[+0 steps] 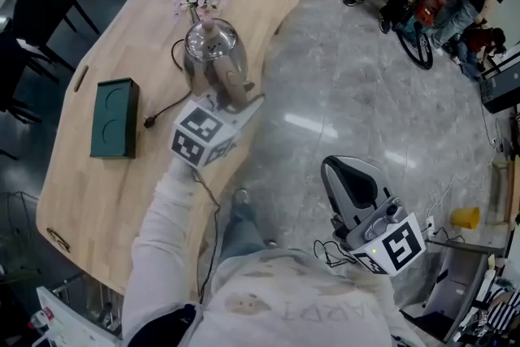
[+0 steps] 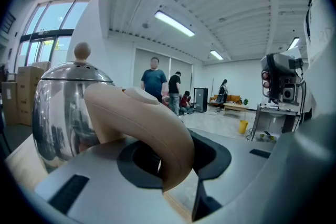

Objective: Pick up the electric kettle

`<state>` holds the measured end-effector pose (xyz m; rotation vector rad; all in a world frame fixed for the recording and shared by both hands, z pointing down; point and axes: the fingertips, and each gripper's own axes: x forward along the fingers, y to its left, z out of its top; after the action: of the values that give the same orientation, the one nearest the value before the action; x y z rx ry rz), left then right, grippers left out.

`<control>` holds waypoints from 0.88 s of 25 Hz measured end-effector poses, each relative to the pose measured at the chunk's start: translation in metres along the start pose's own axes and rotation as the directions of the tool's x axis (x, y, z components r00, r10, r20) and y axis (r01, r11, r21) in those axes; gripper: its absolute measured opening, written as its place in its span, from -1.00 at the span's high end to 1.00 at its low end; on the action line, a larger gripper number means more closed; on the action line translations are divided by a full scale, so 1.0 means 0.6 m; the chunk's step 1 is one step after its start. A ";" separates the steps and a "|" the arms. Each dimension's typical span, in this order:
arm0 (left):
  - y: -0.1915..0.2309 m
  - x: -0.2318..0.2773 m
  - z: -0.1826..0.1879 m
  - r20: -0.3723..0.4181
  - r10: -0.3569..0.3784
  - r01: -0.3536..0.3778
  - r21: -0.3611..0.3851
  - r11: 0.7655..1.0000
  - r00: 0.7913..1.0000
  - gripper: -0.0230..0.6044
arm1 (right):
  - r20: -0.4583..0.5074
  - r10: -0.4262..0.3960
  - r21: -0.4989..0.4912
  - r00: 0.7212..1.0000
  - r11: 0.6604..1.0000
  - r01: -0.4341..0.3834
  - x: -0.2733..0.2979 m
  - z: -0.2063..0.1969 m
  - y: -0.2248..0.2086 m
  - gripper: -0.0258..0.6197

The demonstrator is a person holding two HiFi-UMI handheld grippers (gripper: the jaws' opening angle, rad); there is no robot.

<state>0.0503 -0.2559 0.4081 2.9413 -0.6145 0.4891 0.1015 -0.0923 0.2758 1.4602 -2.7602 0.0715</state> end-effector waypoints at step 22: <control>-0.402 -0.213 0.097 0.054 0.014 -0.018 0.085 0.996 0.998 0.54 | 0.126 0.073 -0.045 0.989 0.997 -0.068 -0.283 0.030 0.145 0.86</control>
<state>0.0538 0.0031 0.3039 3.0414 -0.6389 0.4500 0.1253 0.0960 0.2484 1.4048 -2.8952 -0.0788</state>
